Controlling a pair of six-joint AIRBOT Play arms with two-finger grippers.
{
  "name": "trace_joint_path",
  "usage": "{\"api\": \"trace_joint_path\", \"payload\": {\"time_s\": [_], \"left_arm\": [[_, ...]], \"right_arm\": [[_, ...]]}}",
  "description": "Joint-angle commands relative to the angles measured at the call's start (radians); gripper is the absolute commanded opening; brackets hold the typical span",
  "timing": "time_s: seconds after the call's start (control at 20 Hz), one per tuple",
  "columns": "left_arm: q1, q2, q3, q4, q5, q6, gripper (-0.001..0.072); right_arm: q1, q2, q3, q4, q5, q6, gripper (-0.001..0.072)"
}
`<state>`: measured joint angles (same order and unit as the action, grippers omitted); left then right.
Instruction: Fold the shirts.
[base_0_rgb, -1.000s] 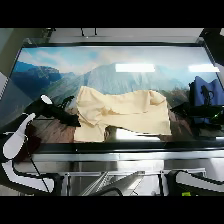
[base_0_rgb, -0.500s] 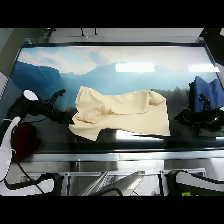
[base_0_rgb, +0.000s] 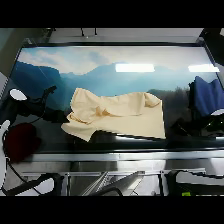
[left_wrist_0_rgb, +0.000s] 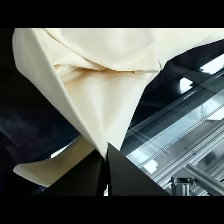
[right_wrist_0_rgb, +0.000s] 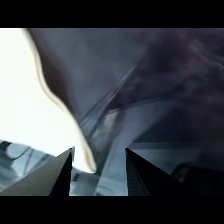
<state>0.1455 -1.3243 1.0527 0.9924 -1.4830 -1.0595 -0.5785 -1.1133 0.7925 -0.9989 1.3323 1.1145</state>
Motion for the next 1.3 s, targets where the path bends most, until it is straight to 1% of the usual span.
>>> {"api": "trace_joint_path", "payload": {"time_s": [0.0,0.1,0.15,0.35,0.5,0.55,0.6,0.65,0.7,0.8,0.9,1.0,1.1,1.15,1.25], "left_arm": [[0.003,0.004,0.001,0.0,-0.003,0.0,0.0013],[0.002,0.004,0.001,0.0,-0.002,0.0,0.0013],[0.003,0.004,0.001,0.0,-0.002,0.0,0.0013],[0.003,0.004,0.001,0.0,0.002,0.0,0.0013],[0.003,0.004,0.001,0.0,0.004,0.0,0.0013],[0.003,0.004,0.001,0.0,0.004,0.0,0.0013],[0.003,0.004,0.001,0.0,0.005,0.0,0.0013],[0.003,0.005,0.001,0.0,0.005,0.0,0.0012],[0.003,0.009,0.001,0.0,0.005,0.0,0.0012],[0.003,0.053,0.002,-0.016,0.006,0.003,0.0012],[0.021,0.15,0.038,-0.091,0.008,0.012,0.0012],[0.064,0.272,0.144,-0.22,0.01,0.011,0.0011],[0.133,0.401,0.316,-0.343,0.065,0.002,0.0012],[0.167,0.46,0.414,-0.377,0.126,0.0,0.0011],[0.237,0.563,0.631,-0.378,0.277,0.0,0.0012]], "right_arm": [[0.001,-0.009,-0.116,0.098,-0.033,-0.051,0.0375],[0.004,-0.01,-0.146,0.184,-0.045,-0.097,0.0374],[0.01,-0.012,-0.147,0.2,-0.046,-0.098,0.0373],[0.04,-0.012,-0.147,0.237,-0.057,-0.117,0.0372],[0.097,-0.019,-0.147,0.25,-0.091,-0.118,0.035],[0.112,-0.021,-0.146,0.265,-0.108,-0.122,0.0284],[0.119,-0.021,-0.146,0.29,-0.123,-0.139,0.0097],[0.119,-0.02,-0.143,0.328,-0.124,-0.164,0.0025],[0.117,-0.018,-0.134,0.365,-0.114,-0.178,0.0024],[0.117,0.012,-0.084,0.471,-0.035,-0.213,0.0023],[0.116,0.081,0.022,0.655,0.077,-0.23,0.0023],[0.108,0.183,0.19,0.851,0.108,-0.229,0.0023],[0.084,0.288,0.396,0.964,0.068,-0.228,0.0023],[0.069,0.337,0.504,0.995,0.019,-0.228,0.0023],[0.027,0.436,0.69,0.999,-0.108,-0.23,0.0024]]}}
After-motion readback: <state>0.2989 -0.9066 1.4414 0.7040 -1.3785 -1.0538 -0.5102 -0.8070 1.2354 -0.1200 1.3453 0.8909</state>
